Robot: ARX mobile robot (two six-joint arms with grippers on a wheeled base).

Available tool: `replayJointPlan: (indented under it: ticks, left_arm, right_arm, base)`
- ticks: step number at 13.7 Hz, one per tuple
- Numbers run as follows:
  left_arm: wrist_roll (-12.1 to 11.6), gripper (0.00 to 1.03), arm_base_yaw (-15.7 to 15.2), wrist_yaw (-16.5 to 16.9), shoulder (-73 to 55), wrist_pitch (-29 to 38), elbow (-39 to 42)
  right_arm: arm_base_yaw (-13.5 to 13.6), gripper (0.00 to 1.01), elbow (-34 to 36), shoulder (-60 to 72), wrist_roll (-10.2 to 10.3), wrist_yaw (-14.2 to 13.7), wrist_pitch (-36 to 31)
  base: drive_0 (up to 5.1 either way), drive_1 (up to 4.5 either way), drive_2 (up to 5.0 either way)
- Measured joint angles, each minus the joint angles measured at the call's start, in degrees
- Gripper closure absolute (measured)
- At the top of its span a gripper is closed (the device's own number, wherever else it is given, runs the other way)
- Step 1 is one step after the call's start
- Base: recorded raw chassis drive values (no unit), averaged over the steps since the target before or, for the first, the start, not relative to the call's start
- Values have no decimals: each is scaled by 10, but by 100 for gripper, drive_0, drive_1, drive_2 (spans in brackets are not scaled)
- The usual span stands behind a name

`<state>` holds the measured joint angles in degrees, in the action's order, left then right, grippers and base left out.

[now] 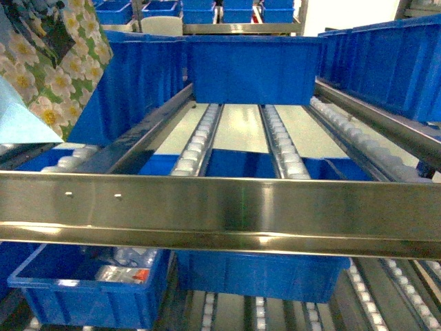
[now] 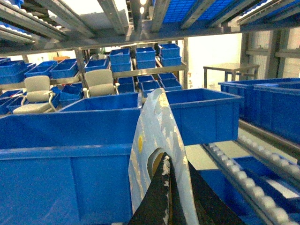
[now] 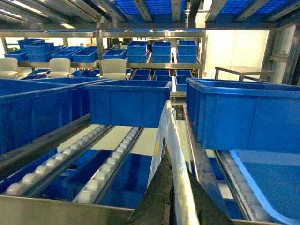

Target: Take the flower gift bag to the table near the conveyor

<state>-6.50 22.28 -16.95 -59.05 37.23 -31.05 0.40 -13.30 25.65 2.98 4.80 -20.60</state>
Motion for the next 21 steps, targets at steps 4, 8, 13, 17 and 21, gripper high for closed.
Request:
replayJointPlan:
  ticks: [4,8,13,17,21]
  left_arm:
    - [0,100,-1,0,-1,1,0]
    - [0,100,-1,0,-1,0,0]
    - [0,100,-1,0,-1,2,0]
    - [0,100,-1,0,-1,0,0]
    - [0,100,-1,0,-1,-1,0]
  right_arm:
    - [0,99,0,0,0,0,2]
    - [0,99,0,-1,0,0,1]
    - [0,99,0,0,0,0,1]
    - [0,99,0,0,0,0,1]
    - [0,99,0,0,0,0,1]
  base:
    - [-480,113,361]
    - [-480,107,360]
    - [-476,114,364]
    - [-476,117,365]
    - [-475,115,365]
